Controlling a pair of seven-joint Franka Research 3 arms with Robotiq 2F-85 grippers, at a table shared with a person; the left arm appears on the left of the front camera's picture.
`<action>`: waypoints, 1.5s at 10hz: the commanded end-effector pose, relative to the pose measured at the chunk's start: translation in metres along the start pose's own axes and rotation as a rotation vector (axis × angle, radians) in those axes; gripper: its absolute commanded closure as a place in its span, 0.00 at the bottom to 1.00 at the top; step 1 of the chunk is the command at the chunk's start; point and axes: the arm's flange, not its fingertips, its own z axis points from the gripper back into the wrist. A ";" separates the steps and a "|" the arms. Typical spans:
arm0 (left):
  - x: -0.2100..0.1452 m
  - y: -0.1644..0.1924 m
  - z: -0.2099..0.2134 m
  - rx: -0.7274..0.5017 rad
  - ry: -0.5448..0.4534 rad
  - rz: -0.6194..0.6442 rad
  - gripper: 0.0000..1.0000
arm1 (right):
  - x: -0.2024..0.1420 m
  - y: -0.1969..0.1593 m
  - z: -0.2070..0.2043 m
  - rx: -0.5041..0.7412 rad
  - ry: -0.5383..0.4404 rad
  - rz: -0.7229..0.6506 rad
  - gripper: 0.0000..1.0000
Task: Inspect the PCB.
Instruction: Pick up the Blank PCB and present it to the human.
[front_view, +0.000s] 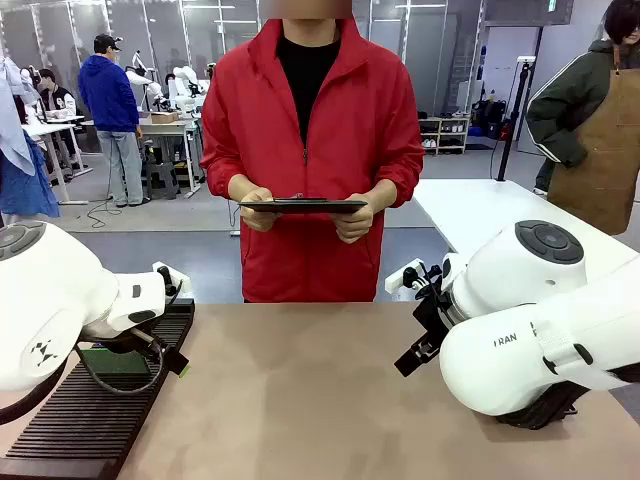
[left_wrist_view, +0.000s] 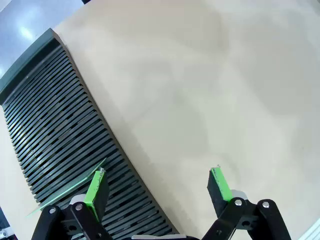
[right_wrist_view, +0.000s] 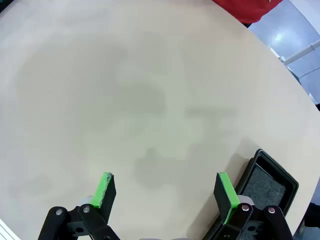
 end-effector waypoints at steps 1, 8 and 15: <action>0.000 0.000 0.000 0.000 0.000 0.000 0.00 | 0.000 0.000 0.000 0.000 0.000 0.000 0.00; 0.000 0.000 0.000 0.000 0.000 0.000 0.00 | 0.000 0.000 0.000 0.000 0.000 0.000 0.00; 0.043 0.031 0.086 -0.206 0.039 0.041 0.00 | 0.029 -0.033 0.074 0.133 0.031 -0.030 0.00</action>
